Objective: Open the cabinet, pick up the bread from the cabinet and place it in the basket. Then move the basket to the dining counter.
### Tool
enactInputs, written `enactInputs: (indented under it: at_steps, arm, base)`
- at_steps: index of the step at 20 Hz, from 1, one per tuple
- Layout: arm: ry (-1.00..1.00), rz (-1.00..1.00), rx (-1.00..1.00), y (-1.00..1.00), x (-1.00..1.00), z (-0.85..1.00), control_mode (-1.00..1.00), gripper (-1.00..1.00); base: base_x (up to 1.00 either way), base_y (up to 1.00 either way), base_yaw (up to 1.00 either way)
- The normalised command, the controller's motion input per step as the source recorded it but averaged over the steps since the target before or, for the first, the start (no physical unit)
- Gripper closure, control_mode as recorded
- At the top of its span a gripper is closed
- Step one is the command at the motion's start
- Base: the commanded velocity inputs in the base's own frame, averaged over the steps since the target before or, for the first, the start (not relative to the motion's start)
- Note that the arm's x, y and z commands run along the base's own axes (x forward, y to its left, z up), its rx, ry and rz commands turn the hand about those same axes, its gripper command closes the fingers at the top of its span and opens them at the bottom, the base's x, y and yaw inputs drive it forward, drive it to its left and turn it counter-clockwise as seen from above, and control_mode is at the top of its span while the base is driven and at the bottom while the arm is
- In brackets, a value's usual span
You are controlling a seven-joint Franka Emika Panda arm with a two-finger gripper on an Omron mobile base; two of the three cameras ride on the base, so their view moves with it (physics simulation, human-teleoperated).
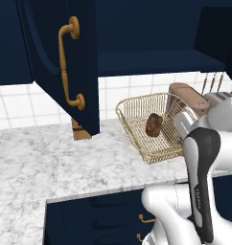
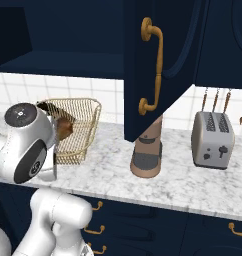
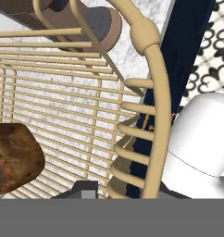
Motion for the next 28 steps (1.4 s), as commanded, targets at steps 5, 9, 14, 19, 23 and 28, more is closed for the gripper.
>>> enactInputs:
  at_steps: [5, 9, 14, 19, 23, 28]
  arm:
    - [-0.03, 0.0, 0.0, 0.0, -0.18, 0.09, 1.0, 1.0]
    - [0.0, 0.0, 0.0, 0.0, 0.0, 0.0, 1.0, 1.0]
    - [0.0, 0.0, 0.0, 0.0, 0.0, 0.0, 1.0, 1.0]
    - [0.0, 0.0, 0.0, 0.0, 0.0, 0.0, 1.0, 1.0]
    - [0.0, 0.0, 0.0, 0.0, 0.0, 0.0, 1.0, 1.0]
    - [0.0, 0.0, 0.0, 0.0, 0.0, 0.0, 1.0, 1.0]
  base:
    - [-0.8, 0.0, 0.0]
    - [-1.0, -0.25, 0.0]
    - [-0.81, -0.48, -0.38]
    - [0.0, 0.0, -0.98]
    - [0.0, 0.03, -1.0]
    - [0.0, 0.05, -1.0]
